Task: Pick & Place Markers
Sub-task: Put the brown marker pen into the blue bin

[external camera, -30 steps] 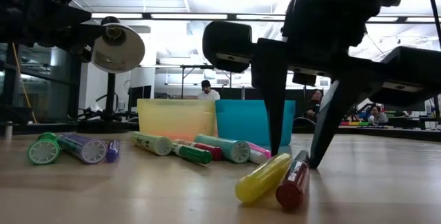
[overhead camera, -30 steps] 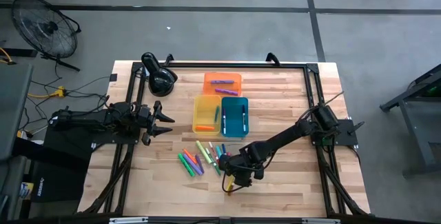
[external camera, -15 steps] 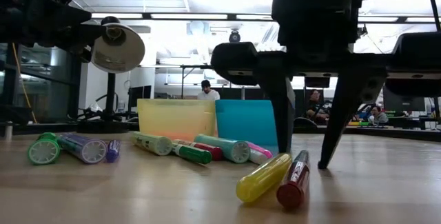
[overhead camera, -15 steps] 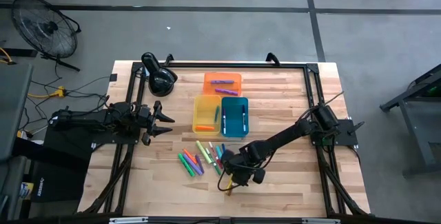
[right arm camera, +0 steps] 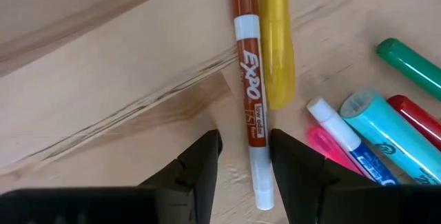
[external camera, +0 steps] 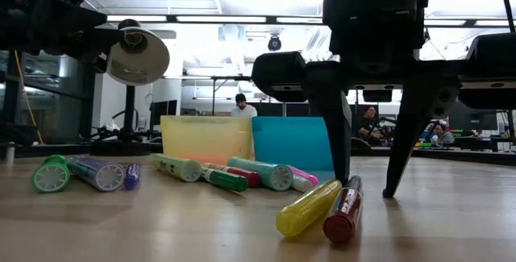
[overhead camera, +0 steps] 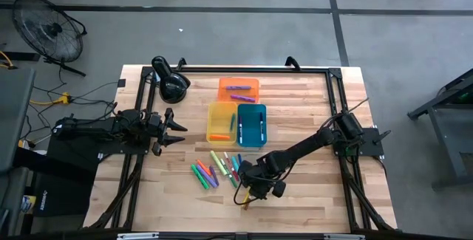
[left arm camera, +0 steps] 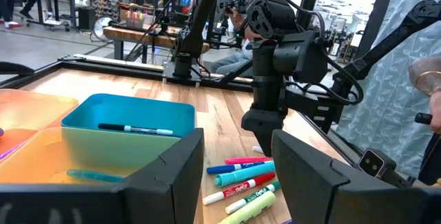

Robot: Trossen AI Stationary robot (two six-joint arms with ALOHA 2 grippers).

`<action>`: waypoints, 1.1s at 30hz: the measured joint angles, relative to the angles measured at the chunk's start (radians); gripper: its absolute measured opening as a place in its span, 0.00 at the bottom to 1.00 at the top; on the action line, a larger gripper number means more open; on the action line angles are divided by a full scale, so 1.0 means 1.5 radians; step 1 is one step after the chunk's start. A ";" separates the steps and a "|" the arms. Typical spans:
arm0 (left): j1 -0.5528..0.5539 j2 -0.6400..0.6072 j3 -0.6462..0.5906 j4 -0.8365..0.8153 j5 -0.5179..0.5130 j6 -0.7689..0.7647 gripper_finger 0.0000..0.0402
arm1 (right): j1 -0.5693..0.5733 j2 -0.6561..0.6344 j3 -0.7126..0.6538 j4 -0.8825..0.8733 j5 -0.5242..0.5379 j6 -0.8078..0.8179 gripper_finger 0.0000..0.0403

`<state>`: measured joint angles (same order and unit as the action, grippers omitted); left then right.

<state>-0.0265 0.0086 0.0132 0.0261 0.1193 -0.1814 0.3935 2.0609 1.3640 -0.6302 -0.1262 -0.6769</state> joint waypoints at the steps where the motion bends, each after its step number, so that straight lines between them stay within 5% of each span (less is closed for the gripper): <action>1: 0.000 0.000 0.000 0.000 0.000 0.000 0.42 | 0.000 0.000 0.000 0.000 0.001 0.000 0.31; 19: 0.000 0.000 0.000 0.000 0.000 0.000 0.42 | 0.001 0.000 -0.001 0.002 0.002 -0.002 0.04; 33: 0.000 0.000 0.000 0.000 0.000 0.000 0.42 | 0.005 -0.004 0.010 -0.011 0.018 0.042 0.03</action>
<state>-0.0265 0.0087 0.0132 0.0261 0.1194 -0.1815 0.4014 2.0546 1.3797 -0.6471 -0.0993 -0.6136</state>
